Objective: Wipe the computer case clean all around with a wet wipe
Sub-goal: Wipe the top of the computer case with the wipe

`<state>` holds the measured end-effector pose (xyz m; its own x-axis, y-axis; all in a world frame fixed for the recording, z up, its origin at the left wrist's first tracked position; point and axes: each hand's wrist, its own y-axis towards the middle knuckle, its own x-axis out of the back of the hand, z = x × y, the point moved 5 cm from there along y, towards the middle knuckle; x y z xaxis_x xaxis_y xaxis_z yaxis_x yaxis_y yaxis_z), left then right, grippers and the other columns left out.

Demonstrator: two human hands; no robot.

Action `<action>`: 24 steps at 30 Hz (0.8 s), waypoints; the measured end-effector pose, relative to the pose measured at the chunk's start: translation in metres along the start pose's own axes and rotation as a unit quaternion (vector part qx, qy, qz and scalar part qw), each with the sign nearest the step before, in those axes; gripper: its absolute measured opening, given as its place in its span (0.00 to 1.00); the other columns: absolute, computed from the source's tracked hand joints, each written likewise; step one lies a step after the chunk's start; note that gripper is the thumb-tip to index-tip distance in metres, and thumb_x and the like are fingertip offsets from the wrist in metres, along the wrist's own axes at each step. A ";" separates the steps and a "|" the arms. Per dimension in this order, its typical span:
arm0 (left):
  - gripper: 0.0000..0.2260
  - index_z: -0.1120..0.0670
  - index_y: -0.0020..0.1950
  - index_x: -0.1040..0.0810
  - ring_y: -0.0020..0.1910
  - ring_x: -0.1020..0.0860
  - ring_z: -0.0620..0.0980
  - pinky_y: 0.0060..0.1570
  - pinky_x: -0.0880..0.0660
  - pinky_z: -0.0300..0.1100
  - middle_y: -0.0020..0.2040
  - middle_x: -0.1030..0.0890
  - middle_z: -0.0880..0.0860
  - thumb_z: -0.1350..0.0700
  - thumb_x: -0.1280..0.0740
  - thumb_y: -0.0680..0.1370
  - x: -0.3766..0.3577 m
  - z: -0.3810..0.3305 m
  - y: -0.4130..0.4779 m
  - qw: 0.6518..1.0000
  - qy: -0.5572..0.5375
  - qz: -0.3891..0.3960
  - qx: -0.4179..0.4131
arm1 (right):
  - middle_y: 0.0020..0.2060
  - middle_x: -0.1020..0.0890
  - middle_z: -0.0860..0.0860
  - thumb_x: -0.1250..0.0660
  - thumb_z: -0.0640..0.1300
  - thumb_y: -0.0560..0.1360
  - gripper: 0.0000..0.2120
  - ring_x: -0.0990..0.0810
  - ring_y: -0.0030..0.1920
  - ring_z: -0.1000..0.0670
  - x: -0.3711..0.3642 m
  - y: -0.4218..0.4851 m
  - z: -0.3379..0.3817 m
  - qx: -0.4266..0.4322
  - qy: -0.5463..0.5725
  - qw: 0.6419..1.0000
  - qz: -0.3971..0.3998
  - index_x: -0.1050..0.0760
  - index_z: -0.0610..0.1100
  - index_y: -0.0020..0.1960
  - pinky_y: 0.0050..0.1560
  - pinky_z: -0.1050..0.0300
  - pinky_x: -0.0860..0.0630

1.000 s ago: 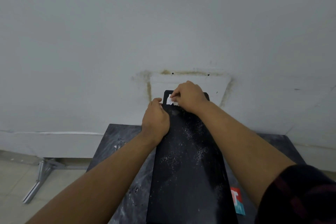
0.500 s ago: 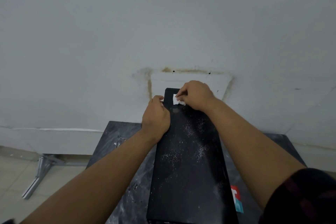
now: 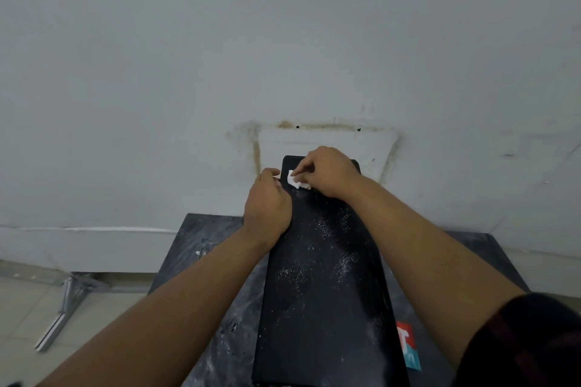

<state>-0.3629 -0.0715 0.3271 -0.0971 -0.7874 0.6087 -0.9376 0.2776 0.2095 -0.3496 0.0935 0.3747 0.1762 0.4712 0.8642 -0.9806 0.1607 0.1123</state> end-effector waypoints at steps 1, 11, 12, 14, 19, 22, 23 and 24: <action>0.16 0.55 0.74 0.28 0.61 0.22 0.55 0.62 0.23 0.55 0.64 0.20 0.55 0.57 0.46 0.87 0.001 -0.001 0.000 1.000 -0.005 -0.004 -0.003 | 0.44 0.14 0.61 0.23 0.50 0.77 0.03 0.19 0.50 0.57 0.001 -0.001 0.000 -0.012 -0.010 1.000 -0.015 0.11 0.57 0.48 0.56 0.55 0.24; 0.16 0.55 0.72 0.28 0.62 0.23 0.54 0.61 0.23 0.56 0.63 0.20 0.54 0.57 0.46 0.87 0.005 -0.004 -0.004 1.000 -0.018 -0.006 -0.010 | 0.48 0.12 0.58 0.24 0.50 0.78 0.04 0.18 0.50 0.57 -0.005 -0.005 0.007 0.001 -0.015 1.000 -0.023 0.11 0.55 0.51 0.52 0.57 0.23; 0.16 0.55 0.72 0.28 0.61 0.23 0.55 0.60 0.23 0.57 0.63 0.20 0.54 0.57 0.46 0.86 0.005 -0.004 -0.004 1.000 -0.021 -0.006 -0.015 | 0.48 0.12 0.58 0.23 0.49 0.77 0.04 0.18 0.49 0.59 -0.008 -0.007 0.010 0.022 0.019 1.000 0.007 0.11 0.54 0.52 0.54 0.58 0.22; 0.16 0.54 0.72 0.28 0.60 0.22 0.55 0.59 0.22 0.57 0.61 0.20 0.54 0.57 0.45 0.86 0.005 -0.004 -0.004 1.000 -0.021 -0.004 -0.022 | 0.47 0.13 0.60 0.21 0.51 0.76 0.04 0.18 0.51 0.59 -0.010 -0.009 0.015 0.041 0.036 0.998 0.035 0.11 0.56 0.51 0.59 0.55 0.24; 0.18 0.53 0.71 0.28 0.59 0.21 0.55 0.55 0.20 0.57 0.57 0.19 0.51 0.53 0.48 0.83 0.007 -0.004 -0.005 0.999 -0.028 -0.017 -0.029 | 0.49 0.13 0.58 0.24 0.51 0.78 0.05 0.20 0.55 0.52 -0.010 -0.007 0.018 0.036 -0.043 0.998 -0.002 0.11 0.57 0.52 0.61 0.47 0.25; 0.16 0.53 0.71 0.28 0.61 0.24 0.54 0.57 0.21 0.53 0.56 0.24 0.47 0.57 0.47 0.85 0.009 -0.005 -0.005 0.998 -0.027 -0.024 -0.042 | 0.46 0.13 0.58 0.23 0.49 0.76 0.05 0.18 0.50 0.56 -0.012 -0.012 0.024 0.067 0.002 0.997 0.049 0.11 0.56 0.51 0.58 0.50 0.23; 0.15 0.54 0.71 0.28 0.62 0.26 0.53 0.58 0.23 0.51 0.56 0.25 0.46 0.58 0.47 0.87 0.009 -0.006 -0.005 0.998 -0.024 -0.028 -0.043 | 0.46 0.13 0.60 0.23 0.51 0.77 0.05 0.20 0.52 0.56 -0.007 -0.010 0.021 0.052 -0.038 0.998 0.017 0.11 0.58 0.51 0.59 0.50 0.26; 0.15 0.55 0.71 0.27 0.63 0.27 0.52 0.59 0.25 0.49 0.57 0.26 0.46 0.59 0.46 0.87 0.009 -0.007 -0.006 0.998 -0.023 -0.033 -0.045 | 0.48 0.13 0.60 0.24 0.51 0.77 0.05 0.22 0.55 0.55 -0.001 -0.009 0.015 0.028 -0.089 0.995 -0.026 0.12 0.59 0.51 0.59 0.50 0.30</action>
<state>-0.3560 -0.0759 0.3368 -0.0536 -0.8289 0.5569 -0.9088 0.2716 0.3168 -0.3418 0.0790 0.3804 0.2135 0.3013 0.9293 -0.9747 0.1306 0.1816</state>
